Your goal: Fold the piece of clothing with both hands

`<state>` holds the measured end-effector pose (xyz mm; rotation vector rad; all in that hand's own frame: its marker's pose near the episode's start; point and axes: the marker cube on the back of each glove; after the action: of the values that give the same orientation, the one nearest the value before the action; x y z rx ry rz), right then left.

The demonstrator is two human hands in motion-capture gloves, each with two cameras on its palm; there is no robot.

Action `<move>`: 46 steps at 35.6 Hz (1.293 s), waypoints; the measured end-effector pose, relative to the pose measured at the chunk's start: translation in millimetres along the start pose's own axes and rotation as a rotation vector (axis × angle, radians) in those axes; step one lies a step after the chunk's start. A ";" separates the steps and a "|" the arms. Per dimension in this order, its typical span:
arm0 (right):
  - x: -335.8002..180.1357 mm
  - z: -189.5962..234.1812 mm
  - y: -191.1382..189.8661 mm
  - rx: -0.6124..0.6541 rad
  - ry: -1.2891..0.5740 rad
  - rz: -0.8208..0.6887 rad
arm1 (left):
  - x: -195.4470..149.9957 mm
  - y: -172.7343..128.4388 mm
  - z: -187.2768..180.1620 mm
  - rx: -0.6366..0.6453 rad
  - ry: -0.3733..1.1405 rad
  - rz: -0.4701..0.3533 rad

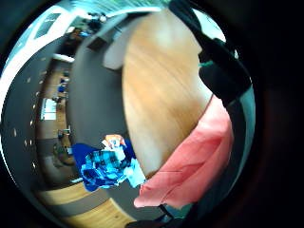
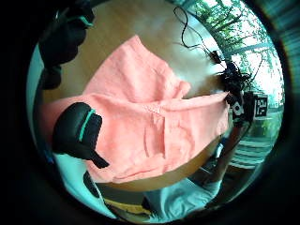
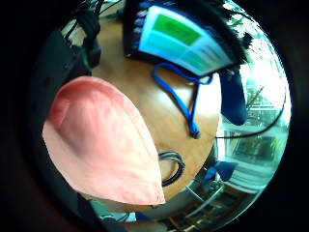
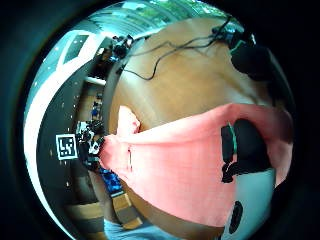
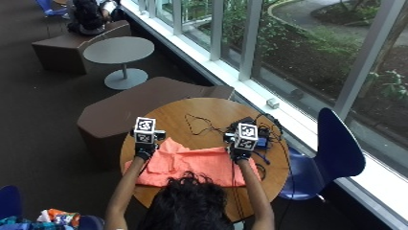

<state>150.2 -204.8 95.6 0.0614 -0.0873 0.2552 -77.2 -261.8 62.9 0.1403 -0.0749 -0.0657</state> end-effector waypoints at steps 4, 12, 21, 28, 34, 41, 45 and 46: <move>14.5 -1.9 49.2 0.101 -0.024 0.089 | -2.3 33.7 -17.4 0.124 -0.072 0.007; 22.7 25.5 142.9 -0.015 0.004 0.242 | 16.3 106.5 11.7 -0.063 -0.049 0.107; 9.8 60.1 163.3 -0.114 0.117 0.301 | 22.9 133.9 72.8 -0.249 -0.073 0.087; -12.7 56.3 159.1 -0.012 0.110 0.247 | 19.1 137.0 88.3 -0.266 0.083 0.071; -15.0 49.5 140.1 0.036 -0.127 0.251 | 30.3 132.8 90.6 -0.276 0.081 0.068; -28.9 -29.9 124.5 0.088 -0.780 0.265 | 73.7 127.9 76.2 -0.300 0.106 0.069; -47.5 -70.7 107.7 0.201 -0.811 0.208 | 97.5 119.9 75.1 -0.330 0.152 0.147; -54.3 -76.8 102.5 0.213 -0.801 0.183 | 101.1 118.8 73.9 -0.339 0.179 0.166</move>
<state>77.8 -113.9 19.2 0.3675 -0.8658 0.4108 24.7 -161.7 159.8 -0.1993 0.1036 0.1003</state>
